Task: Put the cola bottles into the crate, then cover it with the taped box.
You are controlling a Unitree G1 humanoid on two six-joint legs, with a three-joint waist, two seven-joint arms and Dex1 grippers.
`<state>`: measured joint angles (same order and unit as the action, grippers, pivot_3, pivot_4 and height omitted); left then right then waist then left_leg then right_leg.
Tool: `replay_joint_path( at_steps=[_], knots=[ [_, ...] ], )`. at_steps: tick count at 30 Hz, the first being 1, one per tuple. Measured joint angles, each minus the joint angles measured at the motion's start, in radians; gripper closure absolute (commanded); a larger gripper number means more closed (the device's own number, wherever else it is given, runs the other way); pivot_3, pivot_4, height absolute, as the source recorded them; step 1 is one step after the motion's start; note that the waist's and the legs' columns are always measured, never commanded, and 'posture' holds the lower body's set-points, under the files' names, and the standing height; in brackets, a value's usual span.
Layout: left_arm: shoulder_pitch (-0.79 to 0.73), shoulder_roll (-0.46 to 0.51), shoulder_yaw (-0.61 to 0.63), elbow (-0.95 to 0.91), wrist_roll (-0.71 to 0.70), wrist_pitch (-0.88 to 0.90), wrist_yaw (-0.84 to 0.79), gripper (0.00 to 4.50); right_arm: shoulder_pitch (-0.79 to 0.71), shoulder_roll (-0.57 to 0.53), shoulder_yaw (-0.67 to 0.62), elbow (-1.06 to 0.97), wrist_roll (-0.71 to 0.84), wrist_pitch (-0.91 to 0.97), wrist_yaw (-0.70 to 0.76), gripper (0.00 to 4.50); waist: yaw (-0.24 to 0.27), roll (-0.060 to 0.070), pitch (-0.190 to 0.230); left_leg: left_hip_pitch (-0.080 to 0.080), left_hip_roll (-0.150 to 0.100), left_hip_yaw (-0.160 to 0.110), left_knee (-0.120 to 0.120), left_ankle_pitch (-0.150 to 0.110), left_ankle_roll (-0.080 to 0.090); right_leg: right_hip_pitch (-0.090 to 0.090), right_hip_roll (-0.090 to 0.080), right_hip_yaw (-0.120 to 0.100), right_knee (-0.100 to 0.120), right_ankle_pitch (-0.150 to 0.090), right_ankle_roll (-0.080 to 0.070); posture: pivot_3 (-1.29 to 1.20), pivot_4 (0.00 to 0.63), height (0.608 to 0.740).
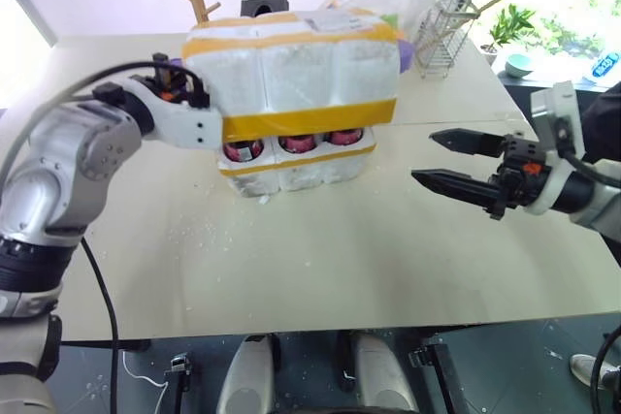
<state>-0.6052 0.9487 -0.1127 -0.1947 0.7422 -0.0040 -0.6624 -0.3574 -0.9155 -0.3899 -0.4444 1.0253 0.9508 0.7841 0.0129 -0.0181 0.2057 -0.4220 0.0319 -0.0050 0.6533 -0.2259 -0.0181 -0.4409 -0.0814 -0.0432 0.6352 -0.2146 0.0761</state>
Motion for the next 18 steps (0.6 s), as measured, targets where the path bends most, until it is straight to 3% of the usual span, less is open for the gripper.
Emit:
replay_joint_path(
  at_steps=[7, 12, 18],
  knots=[
    [0.082, -0.013, -0.006, -0.004, 0.023, 0.01, 0.015, 0.19, -0.001, 0.004, 0.003, 0.001, 0.009, -0.003, -0.013, 0.0, 0.001, 0.0, 0.0, 0.0, 0.0, 0.0, 0.0, 0.0, 0.0, 0.001, 0.0, 0.0, 0.0, 0.0, 0.0, 0.0, 0.15, 0.74],
    [0.122, -0.018, 0.013, -0.033, 0.014, 0.005, 0.034, 0.04, -0.008, 0.015, 0.021, 0.019, 0.01, -0.005, -0.02, 0.0, 0.0, 0.0, 0.0, 0.001, 0.0, 0.0, 0.0, 0.0, 0.0, 0.001, 0.0, 0.0, 0.0, 0.0, 0.0, 0.0, 0.15, 0.74],
    [0.325, -0.02, 0.2, -0.104, -0.162, -0.034, 0.04, 0.04, -0.007, 0.016, 0.054, 0.023, -0.01, -0.023, 0.003, 0.0, -0.001, 0.0, 0.0, 0.002, 0.001, 0.001, -0.001, -0.001, 0.001, 0.0, 0.0, 0.001, 0.0, 0.0, 0.0, 0.0, 0.15, 0.74]
  ],
)
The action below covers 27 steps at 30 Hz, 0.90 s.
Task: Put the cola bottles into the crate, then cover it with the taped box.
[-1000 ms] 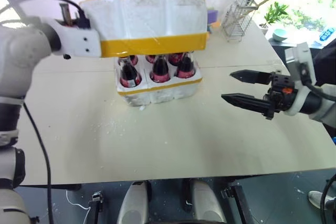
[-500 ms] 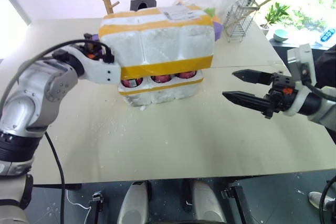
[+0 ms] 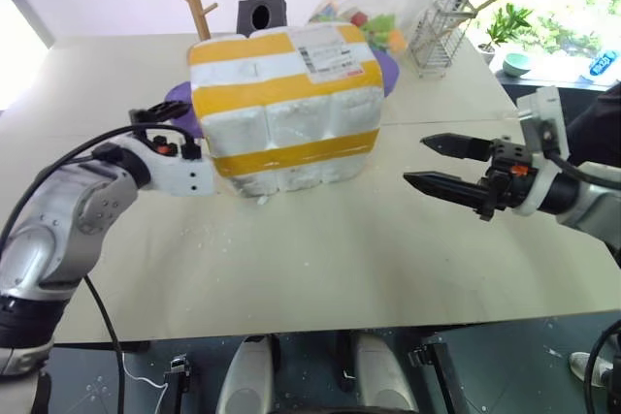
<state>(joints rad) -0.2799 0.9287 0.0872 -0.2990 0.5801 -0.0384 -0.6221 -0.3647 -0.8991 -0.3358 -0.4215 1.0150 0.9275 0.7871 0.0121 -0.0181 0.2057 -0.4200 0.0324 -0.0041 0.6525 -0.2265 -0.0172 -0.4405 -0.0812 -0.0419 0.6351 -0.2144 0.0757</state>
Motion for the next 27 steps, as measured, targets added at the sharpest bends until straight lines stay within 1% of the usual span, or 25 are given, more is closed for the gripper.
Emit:
replay_joint_path(
  at_steps=[2, 4, 6, 8, 10, 11, 14, 16, 17, 18, 19, 21, 23, 25, 27],
  knots=[
    [0.018, -0.008, 0.096, 0.005, -0.073, -0.018, 0.023, 0.04, -0.001, 0.0, 0.005, 0.002, -0.008, -0.007, 0.008, 0.0, 0.003, 0.0, 0.0, 0.0, 0.0, 0.0, 0.0, 0.0, 0.0, 0.001, 0.0, 0.0, -0.001, 0.0, 0.0, 0.0, 0.15, 0.74],
    [0.058, 0.019, 0.194, 0.03, -0.173, -0.083, 0.013, 0.04, -0.002, 0.0, 0.013, 0.006, -0.014, -0.019, 0.017, 0.0, 0.001, 0.0, 0.0, 0.001, 0.0, 0.001, 0.0, 0.0, 0.0, 0.001, 0.0, 0.0, -0.002, 0.0, 0.0, 0.0, 0.15, 0.74],
    [0.127, 0.05, 0.27, 0.065, -0.286, -0.172, -0.033, 0.04, -0.003, 0.0, 0.019, 0.021, -0.03, -0.026, 0.025, 0.0, -0.001, 0.0, 0.0, 0.001, 0.0, 0.002, -0.001, 0.0, 0.0, 0.001, -0.001, 0.001, -0.002, 0.0, 0.0, 0.0, 0.15, 0.74],
    [0.185, 0.052, 0.324, 0.081, -0.403, -0.231, -0.089, 0.04, -0.01, 0.001, 0.035, 0.039, -0.048, -0.04, 0.035, 0.0, -0.001, 0.001, 0.0, 0.002, 0.0, 0.002, -0.001, 0.0, 0.0, 0.001, -0.001, 0.001, -0.002, 0.0, -0.001, 0.0, 0.15, 0.74],
    [0.212, 0.052, 0.368, 0.109, -0.512, -0.215, -0.146, 0.04, -0.019, 0.001, 0.048, 0.056, -0.06, -0.045, 0.046, 0.0, -0.001, 0.001, 0.0, 0.002, 0.0, 0.002, -0.002, 0.0, 0.0, 0.001, 0.0, 0.001, -0.002, 0.0, -0.001, 0.0, 0.15, 0.74],
    [0.213, 0.052, 0.4, 0.127, -0.579, -0.158, -0.176, 0.04, -0.03, 0.0, 0.055, 0.063, -0.065, -0.049, 0.053, 0.0, 0.0, 0.001, 0.0, 0.002, 0.001, 0.002, -0.002, 0.0, 0.0, 0.001, 0.0, 0.0, -0.002, 0.0, -0.003, 0.0, 0.15, 0.74],
    [0.215, 0.087, 0.507, 0.17, -0.818, 0.194, -0.279, 0.04, -0.047, -0.006, 0.058, 0.079, -0.083, -0.062, 0.078, 0.0, -0.001, 0.001, 0.0, 0.002, 0.001, 0.002, -0.001, 0.0, 0.0, 0.002, 0.0, 0.0, -0.002, 0.0, -0.002, 0.0, 0.15, 0.74],
    [0.224, 0.169, 0.597, 0.22, -1.061, 0.56, -0.419, 0.04, -0.056, -0.017, 0.064, 0.093, -0.094, -0.063, 0.102, 0.0, -0.003, 0.0, 0.0, 0.002, 0.001, 0.002, -0.001, 0.0, 0.0, 0.002, 0.0, 0.0, -0.003, 0.0, -0.002, 0.0, 0.15, 0.74],
    [0.237, 0.225, 0.639, 0.251, -1.153, 0.707, -0.496, 0.04, -0.057, -0.026, 0.065, 0.098, -0.099, -0.063, 0.113, 0.0, -0.006, -0.001, 0.0, 0.001, 0.001, 0.002, -0.002, 0.0, 0.0, 0.001, 0.001, 0.0, -0.003, 0.0, -0.002, 0.0, 0.15, 0.74],
    [0.246, 0.273, 0.692, 0.272, -1.226, 0.823, -0.574, 0.04, -0.065, -0.032, 0.068, 0.105, -0.103, -0.064, 0.126, 0.0, -0.007, 0.0, 0.0, 0.002, 0.001, 0.002, -0.002, 0.0, 0.0, 0.001, 0.0, 0.0, -0.003, -0.001, -0.003, 0.0, 0.15, 0.74],
    [0.262, 0.324, 0.73, 0.287, -1.276, 0.9, -0.66, 0.04, -0.073, -0.035, 0.07, 0.112, -0.107, -0.066, 0.14, 0.0, -0.008, 0.0, 0.0, 0.002, 0.001, 0.002, -0.002, 0.0, 0.0, 0.001, 0.0, 0.0, -0.004, -0.002, -0.004, 0.0, 0.15, 0.74],
    [0.247, 0.418, 0.762, 0.334, -1.34, 0.998, -0.778, 0.04, -0.091, -0.049, 0.075, 0.123, -0.109, -0.068, 0.165, 0.0, -0.005, 0.0, 0.0, 0.002, 0.0, 0.002, -0.003, 0.0, 0.0, 0.001, 0.0, 0.0, -0.004, -0.003, -0.005, 0.0, 0.15, 0.74],
    [0.197, 0.49, 0.763, 0.395, -1.359, 1.028, -0.831, 0.04, -0.117, -0.063, 0.081, 0.129, -0.109, -0.068, 0.189, 0.0, -0.004, 0.001, 0.0, 0.003, 0.0, 0.002, -0.003, 0.0, -0.001, 0.001, 0.0, 0.0, -0.004, -0.004, -0.004, 0.0, 0.15, 0.74],
    [0.173, 0.519, 0.753, 0.433, -1.354, 1.014, -0.855, 0.04, -0.128, -0.068, 0.08, 0.13, -0.107, -0.068, 0.206, 0.0, -0.005, 0.002, 0.0, 0.004, 0.001, 0.004, -0.005, 0.0, -0.001, 0.001, 0.0, 0.001, -0.004, -0.004, -0.005, 0.0, 0.15, 0.74],
    [0.138, 0.521, 0.722, 0.478, -1.353, 0.999, -0.864, 0.04, -0.13, -0.07, 0.081, 0.13, -0.106, -0.067, 0.22, 0.0, -0.007, 0.002, 0.0, 0.003, 0.001, 0.004, -0.006, 0.0, -0.001, 0.0, 0.0, 0.001, -0.004, -0.004, -0.007, 0.0, 0.15, 0.74]
  ],
)
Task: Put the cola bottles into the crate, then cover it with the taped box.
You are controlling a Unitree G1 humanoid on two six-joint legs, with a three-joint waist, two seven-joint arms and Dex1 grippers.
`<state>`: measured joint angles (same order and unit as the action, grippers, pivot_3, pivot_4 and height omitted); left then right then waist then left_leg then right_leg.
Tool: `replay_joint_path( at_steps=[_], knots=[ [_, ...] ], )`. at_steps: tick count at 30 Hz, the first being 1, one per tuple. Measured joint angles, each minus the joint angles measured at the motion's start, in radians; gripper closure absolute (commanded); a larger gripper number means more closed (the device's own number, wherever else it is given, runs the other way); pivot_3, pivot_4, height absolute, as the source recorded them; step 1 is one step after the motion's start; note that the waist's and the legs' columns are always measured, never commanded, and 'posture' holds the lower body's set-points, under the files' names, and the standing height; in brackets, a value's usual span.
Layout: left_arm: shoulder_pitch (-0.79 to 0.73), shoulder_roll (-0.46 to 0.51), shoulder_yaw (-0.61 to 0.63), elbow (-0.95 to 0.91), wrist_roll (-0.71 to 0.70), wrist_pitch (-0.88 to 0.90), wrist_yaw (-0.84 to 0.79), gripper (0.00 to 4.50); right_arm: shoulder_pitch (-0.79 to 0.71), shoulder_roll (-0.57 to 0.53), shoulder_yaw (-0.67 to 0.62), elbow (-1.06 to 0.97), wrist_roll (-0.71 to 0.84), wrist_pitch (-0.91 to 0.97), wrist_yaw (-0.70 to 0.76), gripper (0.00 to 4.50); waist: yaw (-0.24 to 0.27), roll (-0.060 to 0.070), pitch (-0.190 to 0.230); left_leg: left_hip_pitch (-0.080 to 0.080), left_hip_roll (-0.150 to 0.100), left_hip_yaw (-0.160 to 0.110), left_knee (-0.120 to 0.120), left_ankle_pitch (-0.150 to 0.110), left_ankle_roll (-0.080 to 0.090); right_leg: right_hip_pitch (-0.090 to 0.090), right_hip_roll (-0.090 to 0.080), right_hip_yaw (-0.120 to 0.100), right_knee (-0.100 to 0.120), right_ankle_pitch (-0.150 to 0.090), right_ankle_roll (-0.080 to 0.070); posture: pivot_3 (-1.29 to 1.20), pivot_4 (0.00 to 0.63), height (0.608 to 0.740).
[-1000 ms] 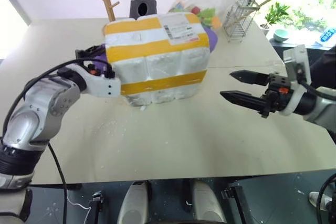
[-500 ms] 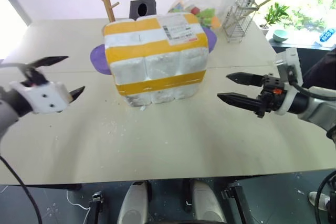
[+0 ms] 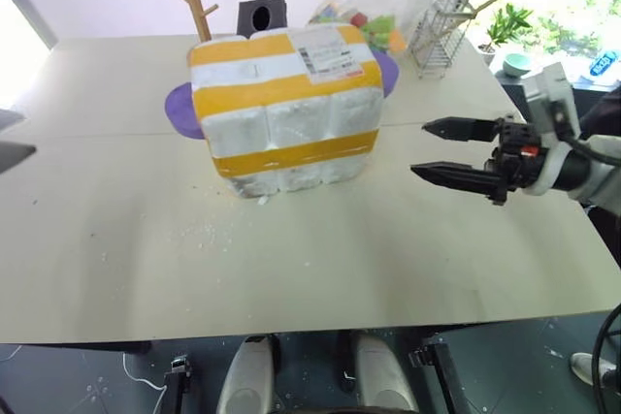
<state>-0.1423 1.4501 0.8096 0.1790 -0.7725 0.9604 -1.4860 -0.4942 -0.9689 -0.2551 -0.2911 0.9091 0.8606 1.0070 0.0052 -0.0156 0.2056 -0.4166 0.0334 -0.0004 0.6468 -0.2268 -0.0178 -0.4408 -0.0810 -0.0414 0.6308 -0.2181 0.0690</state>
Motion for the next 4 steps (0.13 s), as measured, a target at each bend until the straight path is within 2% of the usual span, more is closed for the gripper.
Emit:
replay_joint_path(
  at_steps=[4],
  knots=[
    [-0.087, 0.003, -0.054, 0.043, -0.005, -0.003, 0.005, 0.04, -0.002, -0.002, 0.0, 0.0, 0.006, 0.006, 0.012, 0.0, -0.001, 0.0, 0.0, -0.002, 0.0, 0.001, 0.0, 0.0, 0.0, -0.001, 0.0, 0.0, 0.0, 0.001, -0.001, 0.0, 0.15, 0.74]
  ],
)
